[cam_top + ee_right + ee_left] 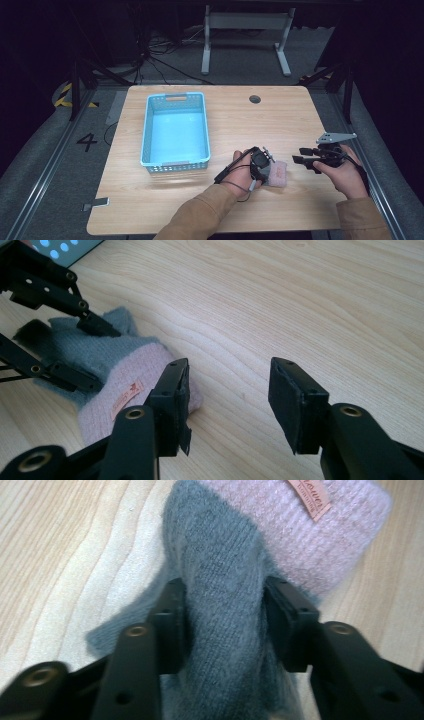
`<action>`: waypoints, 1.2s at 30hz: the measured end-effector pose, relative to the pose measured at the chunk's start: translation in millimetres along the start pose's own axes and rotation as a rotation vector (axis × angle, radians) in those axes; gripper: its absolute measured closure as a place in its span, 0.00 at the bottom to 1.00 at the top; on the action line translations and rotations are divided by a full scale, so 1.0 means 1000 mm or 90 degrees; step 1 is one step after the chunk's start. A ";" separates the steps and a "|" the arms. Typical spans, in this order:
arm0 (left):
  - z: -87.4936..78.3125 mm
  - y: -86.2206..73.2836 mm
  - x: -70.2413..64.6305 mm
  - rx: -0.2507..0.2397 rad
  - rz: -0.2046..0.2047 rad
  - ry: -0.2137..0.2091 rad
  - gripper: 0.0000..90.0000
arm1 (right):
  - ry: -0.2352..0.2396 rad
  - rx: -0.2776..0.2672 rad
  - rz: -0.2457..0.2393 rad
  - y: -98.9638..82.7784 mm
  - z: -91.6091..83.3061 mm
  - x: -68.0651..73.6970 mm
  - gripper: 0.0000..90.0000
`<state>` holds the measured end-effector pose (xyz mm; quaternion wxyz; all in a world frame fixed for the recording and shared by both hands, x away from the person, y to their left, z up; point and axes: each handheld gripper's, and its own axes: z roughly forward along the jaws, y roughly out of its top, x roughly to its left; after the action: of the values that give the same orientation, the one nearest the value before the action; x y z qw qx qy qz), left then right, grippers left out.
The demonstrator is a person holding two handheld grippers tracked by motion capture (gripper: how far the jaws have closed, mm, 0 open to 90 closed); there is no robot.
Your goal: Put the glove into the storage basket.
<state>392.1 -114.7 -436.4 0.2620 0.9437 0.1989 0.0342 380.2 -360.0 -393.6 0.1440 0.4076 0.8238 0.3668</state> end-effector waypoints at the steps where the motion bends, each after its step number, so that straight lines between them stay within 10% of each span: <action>1: 0.000 0.000 -0.001 -0.002 -0.001 0.001 0.66 | 0.001 0.000 0.000 0.000 0.000 0.000 0.58; 15: -0.009 -0.001 -0.005 -0.019 0.000 -0.004 0.76 | -0.011 -0.006 0.007 0.000 -0.003 -0.004 0.60; 36: -0.072 -0.013 0.011 -0.067 -0.044 -0.008 0.76 | -0.002 0.009 -0.002 0.018 0.016 -0.009 0.62</action>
<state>385.6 -65.1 -381.2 0.3133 0.9214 0.2279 0.0294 403.9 -352.0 -392.3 0.1427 0.4077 0.8270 0.3600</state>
